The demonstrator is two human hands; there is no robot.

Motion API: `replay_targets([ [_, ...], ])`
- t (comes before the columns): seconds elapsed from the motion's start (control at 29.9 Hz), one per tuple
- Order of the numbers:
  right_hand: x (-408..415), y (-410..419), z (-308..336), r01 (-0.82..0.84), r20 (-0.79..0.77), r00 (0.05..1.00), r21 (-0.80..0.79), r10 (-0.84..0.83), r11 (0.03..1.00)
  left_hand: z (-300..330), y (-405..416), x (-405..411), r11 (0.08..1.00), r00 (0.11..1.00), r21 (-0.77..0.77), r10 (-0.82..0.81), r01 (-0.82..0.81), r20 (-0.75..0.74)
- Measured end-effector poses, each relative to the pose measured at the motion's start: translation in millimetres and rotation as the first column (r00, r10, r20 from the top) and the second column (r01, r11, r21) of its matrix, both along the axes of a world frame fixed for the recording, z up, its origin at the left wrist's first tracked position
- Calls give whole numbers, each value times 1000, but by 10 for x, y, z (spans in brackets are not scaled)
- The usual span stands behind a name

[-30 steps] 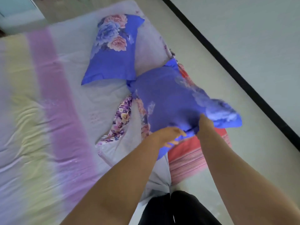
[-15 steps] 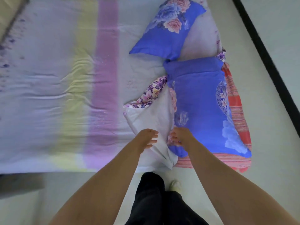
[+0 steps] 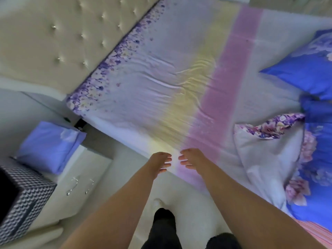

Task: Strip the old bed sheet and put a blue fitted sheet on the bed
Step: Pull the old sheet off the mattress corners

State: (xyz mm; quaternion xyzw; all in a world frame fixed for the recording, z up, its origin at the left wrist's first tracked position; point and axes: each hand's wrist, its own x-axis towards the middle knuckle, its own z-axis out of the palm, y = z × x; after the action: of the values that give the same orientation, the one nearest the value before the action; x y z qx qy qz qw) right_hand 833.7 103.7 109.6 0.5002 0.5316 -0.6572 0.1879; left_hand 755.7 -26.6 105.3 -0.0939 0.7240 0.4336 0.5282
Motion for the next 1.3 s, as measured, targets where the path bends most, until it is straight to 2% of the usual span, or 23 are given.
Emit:
replay_targets([
  [0.2, -1530, -975, 133, -73, -98, 993, -7, 72, 997, -64, -1129, -1355, 956, 961, -103, 266, -274, -80],
  [0.47, -3252, -1316, 4, -214, -152, 963, 63, 221, 975, -361, -1708, -2710, 900, 904, -84, 425, -427, -42],
  [0.67, -4460, -1451, -185, -435, -20, 900, 52, 436, 899, -572, -1914, -3799, 834, 838, -89, 541, -545, -66],
  [0.77, -5018, -1506, -212, -490, 11, 871, 89, 491, 867, -661, -2048, -4316, 803, 807, -78, 590, -591, -31],
  [0.94, -5759, -1651, -467, -497, 31, 868, 91, 496, 863, -819, -2284, -5151, 801, 808, -104, 587, -589, -54],
  [1.07, -6348, -1839, -788, -435, 77, 899, 59, 431, 898, -1200, -2546, -5862, 807, 833, -206, 534, -554, -148],
  [1.24, -6889, -2179, -1190, -332, 21, 943, -11, 332, 943, -1546, -2793, -6635, 826, 875, -294, 432, -481, -216],
  [1.3, -7099, -2314, -1394, -363, 10, 932, 33, 363, 931, -1748, -2864, -6922, 845, 895, -306, 379, -438, -236],
])
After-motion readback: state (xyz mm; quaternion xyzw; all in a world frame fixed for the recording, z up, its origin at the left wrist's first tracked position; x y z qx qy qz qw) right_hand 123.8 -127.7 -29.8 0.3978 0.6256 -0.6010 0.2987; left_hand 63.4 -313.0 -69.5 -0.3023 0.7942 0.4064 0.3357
